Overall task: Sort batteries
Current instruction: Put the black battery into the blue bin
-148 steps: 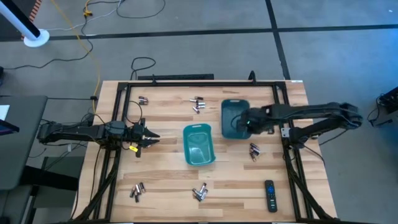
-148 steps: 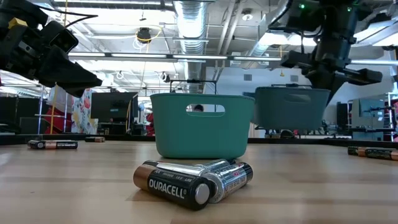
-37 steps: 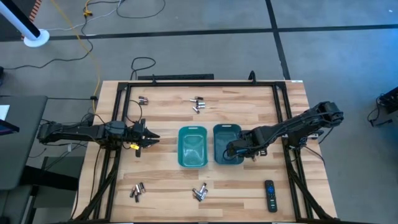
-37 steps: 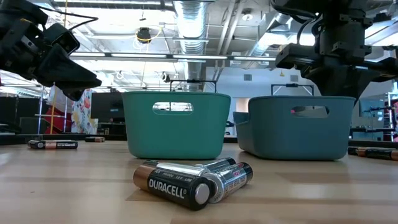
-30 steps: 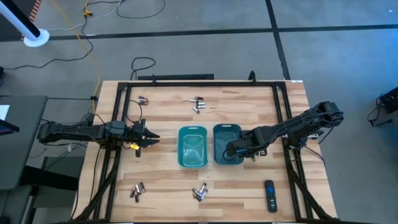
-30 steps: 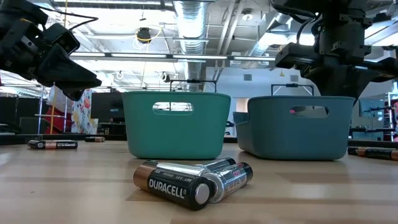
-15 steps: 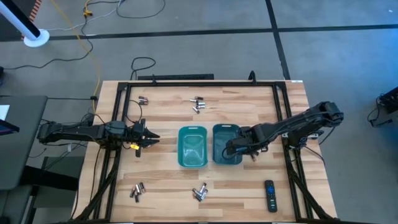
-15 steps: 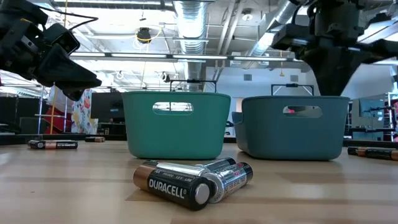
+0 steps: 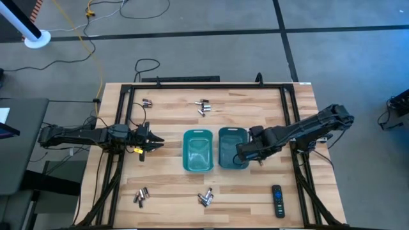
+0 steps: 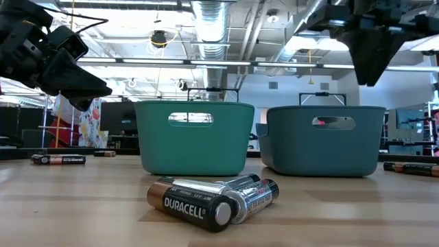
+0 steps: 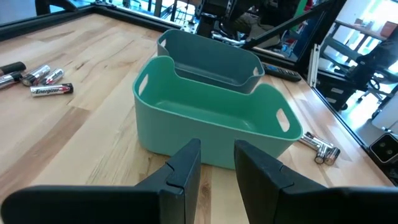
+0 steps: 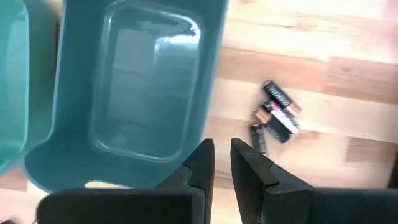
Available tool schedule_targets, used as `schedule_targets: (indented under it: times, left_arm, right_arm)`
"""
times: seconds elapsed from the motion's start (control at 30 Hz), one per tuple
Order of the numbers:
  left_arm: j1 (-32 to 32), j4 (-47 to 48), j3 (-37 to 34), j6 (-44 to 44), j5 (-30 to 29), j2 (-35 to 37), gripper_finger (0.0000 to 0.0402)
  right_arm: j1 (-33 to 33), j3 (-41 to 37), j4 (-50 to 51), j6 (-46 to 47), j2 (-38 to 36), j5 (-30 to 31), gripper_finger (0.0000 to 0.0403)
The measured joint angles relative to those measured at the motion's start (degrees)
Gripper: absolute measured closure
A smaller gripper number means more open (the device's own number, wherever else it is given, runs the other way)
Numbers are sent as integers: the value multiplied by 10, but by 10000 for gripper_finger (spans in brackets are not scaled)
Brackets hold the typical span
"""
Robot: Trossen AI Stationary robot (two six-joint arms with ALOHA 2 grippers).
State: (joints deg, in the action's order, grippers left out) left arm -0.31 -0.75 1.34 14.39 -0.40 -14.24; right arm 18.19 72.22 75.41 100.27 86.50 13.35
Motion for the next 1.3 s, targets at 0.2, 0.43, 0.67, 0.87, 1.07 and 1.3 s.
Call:
schedule_targets:
  times: [0.2, 0.43, 0.67, 0.87, 1.07, 1.3]
  left_arm:
    - [0, 0, 0, 0, 0, 0, 310]
    - [0, 1, 0, 62, 0, 0, 309]
    - [0, 0, 0, 65, 0, 0, 307]
    - [0, -1, 0, 64, 0, 0, 307]
    - [0, -2, 0, 63, -5, 0, 307]
    - [0, -2, 0, 64, -10, 0, 307]
  right_arm:
    - [45, 6, 39, 75, -3, 49, 330]
    - [112, 6, 73, 162, -24, 118, 330]
    - [138, 6, 66, 145, -37, 122, 330]
    - [126, 6, 58, 109, -37, 122, 331]
    - [120, 6, 54, 107, -37, 122, 331]
    - [115, 6, 49, 107, -37, 121, 308]
